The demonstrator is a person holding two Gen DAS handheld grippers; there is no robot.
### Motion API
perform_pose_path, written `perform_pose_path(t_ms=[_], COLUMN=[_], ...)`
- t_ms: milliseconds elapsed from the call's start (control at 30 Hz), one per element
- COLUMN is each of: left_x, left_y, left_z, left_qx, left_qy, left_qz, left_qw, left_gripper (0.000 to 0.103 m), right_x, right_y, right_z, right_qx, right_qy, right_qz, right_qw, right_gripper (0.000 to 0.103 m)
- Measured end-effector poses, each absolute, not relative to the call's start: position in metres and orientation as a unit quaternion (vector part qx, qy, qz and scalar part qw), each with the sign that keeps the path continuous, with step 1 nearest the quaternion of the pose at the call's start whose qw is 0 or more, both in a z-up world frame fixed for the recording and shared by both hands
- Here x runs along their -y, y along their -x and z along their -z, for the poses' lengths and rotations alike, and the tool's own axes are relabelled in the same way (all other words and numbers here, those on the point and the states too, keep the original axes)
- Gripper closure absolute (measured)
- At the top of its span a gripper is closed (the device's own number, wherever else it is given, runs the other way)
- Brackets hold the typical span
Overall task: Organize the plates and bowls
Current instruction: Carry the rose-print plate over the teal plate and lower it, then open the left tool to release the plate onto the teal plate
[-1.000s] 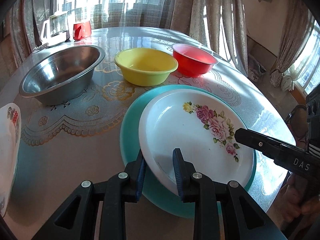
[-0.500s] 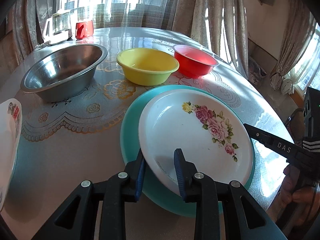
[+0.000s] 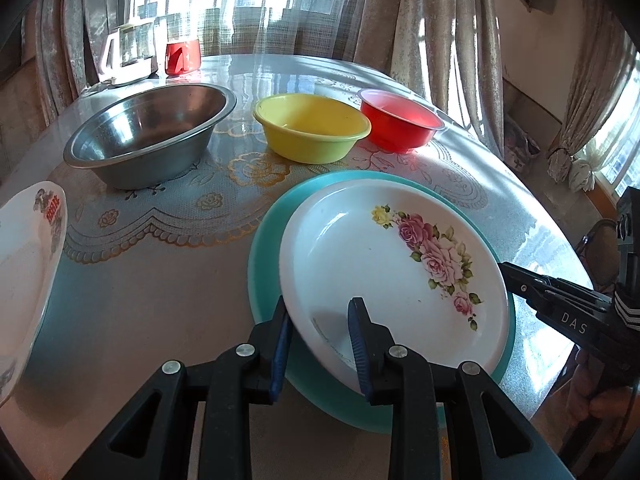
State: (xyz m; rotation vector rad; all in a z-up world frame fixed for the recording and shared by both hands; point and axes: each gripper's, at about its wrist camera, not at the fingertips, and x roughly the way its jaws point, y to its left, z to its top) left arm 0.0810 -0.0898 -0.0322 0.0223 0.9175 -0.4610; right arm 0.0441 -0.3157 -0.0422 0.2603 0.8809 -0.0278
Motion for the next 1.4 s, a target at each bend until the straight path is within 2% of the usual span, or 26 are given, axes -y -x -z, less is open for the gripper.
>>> perform_pose_path(t_ms=[833,1167,1300,1400], left_x=[0.078,0.074,0.068,0.061], left_y=[-0.069,-0.064,-0.059,-0.057], left_z=[0.032,0.026,0.015,0.007], left_qx=[-0.428,-0.417,-0.395,-0.383], left_qy=[-0.024,-0.024,-0.026,-0.024], left_qz=[0.178,0.168,0.152,0.14], left_qw=[0.886,0.893,0.906,0.913], left_gripper=[0.073,0.07,0.064,0.063], right_x=[0.295,0.303,0.308,0.31], right_y=[-0.04,-0.037,-0.035,-0.036], right_z=[0.042,0.033,0.028,0.024], right_qx=[-0.433,-0.415,-0.407,-0.398], right_qy=[-0.126,-0.143,-0.155,-0.165], right_qz=[-0.005,0.009,0.016,0.017], right_qw=[0.893,0.898,0.9,0.902], right_gripper=[0.088,0.075,0.071,0.07])
